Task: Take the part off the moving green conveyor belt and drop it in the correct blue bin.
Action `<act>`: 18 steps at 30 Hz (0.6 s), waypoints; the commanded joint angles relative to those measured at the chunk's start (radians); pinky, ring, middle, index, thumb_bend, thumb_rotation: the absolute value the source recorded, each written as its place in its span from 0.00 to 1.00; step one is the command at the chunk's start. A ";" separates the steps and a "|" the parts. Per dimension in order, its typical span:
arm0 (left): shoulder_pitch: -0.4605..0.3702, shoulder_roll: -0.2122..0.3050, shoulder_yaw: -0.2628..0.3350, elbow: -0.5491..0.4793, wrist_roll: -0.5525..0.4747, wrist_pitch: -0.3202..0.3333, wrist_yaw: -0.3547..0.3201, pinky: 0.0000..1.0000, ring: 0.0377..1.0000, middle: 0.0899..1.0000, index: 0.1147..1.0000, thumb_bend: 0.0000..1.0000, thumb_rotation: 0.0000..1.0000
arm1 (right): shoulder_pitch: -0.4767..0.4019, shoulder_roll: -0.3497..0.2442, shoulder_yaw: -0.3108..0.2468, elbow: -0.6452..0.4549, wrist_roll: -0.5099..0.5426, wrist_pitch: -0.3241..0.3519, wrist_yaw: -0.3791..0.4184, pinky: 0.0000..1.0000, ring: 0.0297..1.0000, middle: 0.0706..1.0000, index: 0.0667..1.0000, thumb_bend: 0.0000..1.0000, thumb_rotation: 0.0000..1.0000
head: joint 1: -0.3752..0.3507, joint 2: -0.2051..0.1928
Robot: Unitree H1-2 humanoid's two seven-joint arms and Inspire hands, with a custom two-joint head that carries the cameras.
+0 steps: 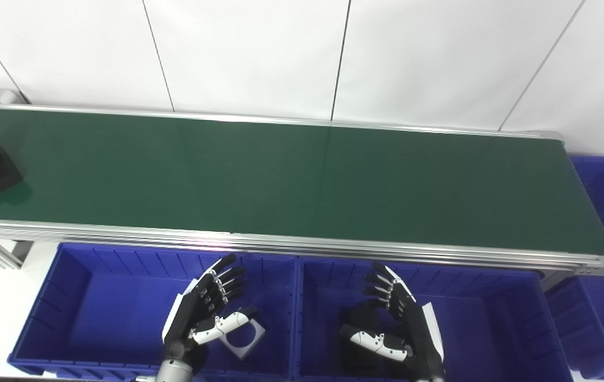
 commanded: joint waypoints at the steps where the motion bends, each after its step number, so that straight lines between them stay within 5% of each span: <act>1: -0.010 -0.001 0.001 -0.011 -0.009 -0.044 -0.011 0.75 0.75 0.77 0.83 0.63 0.00 | -0.005 0.007 0.002 -0.013 0.006 -0.057 -0.005 0.65 0.72 0.78 0.85 0.68 0.08 | 0.000 0.000; 18: -0.007 -0.002 0.001 -0.003 -0.010 -0.046 -0.009 0.75 0.75 0.78 0.84 0.62 0.00 | -0.005 0.000 0.015 -0.001 0.009 -0.057 -0.017 0.65 0.72 0.78 0.86 0.66 0.08 | 0.011 -0.021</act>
